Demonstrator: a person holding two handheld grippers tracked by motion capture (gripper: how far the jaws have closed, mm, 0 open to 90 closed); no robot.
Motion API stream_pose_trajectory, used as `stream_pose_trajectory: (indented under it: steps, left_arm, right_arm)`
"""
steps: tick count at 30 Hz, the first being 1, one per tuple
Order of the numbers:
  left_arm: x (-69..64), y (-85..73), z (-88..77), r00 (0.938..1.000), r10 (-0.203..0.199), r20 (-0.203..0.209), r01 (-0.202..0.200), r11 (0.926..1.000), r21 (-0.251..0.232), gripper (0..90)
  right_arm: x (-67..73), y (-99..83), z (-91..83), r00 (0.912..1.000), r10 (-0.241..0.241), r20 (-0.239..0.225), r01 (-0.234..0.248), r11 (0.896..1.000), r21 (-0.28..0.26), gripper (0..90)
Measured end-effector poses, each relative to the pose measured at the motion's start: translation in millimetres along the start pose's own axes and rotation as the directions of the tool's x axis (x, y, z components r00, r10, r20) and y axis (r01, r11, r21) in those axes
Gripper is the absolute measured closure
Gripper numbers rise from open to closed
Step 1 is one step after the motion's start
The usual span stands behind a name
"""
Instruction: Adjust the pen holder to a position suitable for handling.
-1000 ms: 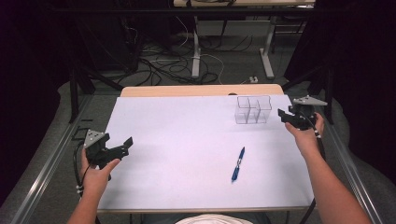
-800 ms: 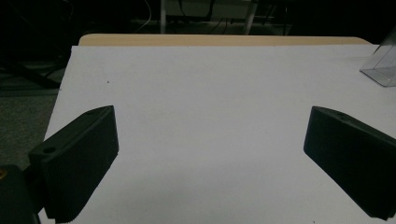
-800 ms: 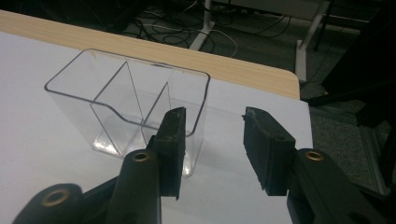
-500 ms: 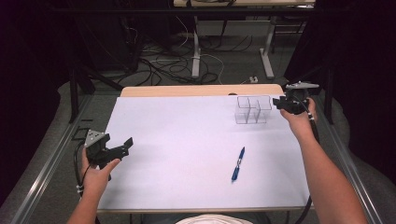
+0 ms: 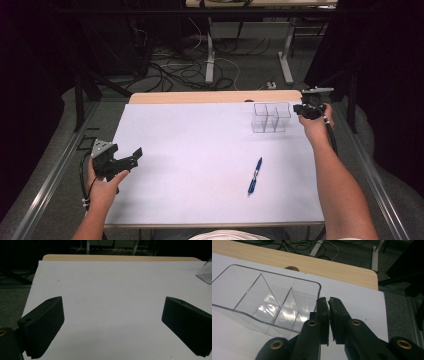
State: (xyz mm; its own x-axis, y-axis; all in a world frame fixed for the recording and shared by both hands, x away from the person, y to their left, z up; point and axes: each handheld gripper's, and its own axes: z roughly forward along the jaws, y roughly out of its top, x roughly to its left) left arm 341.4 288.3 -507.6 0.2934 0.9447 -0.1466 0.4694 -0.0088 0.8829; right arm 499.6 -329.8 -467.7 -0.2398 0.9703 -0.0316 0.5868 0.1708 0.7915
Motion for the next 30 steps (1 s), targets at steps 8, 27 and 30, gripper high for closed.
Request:
stream_pose_trajectory:
  steps: [8,27,30]
  left_arm:
    - [-0.2,-0.6,-0.4,1.0000,-0.003,-0.002,0.003,1.0000,0.005,4.7]
    - [2.9,-2.3,-0.3,0.9995,-0.029,-0.010,0.029,0.9995,0.009,5.8]
    - [2.6,-2.0,-0.5,0.9996,-0.027,-0.009,0.027,0.9996,0.005,5.8]
  right_arm:
    - [-1.4,-3.9,12.7,0.9999,0.005,0.012,-0.005,1.000,0.029,90.0]
    - [7.2,-6.6,28.8,0.9989,-0.042,0.022,0.041,0.997,0.059,90.0]
    - [10.6,-7.3,29.5,0.9985,-0.054,0.009,0.054,0.997,0.057,90.0]
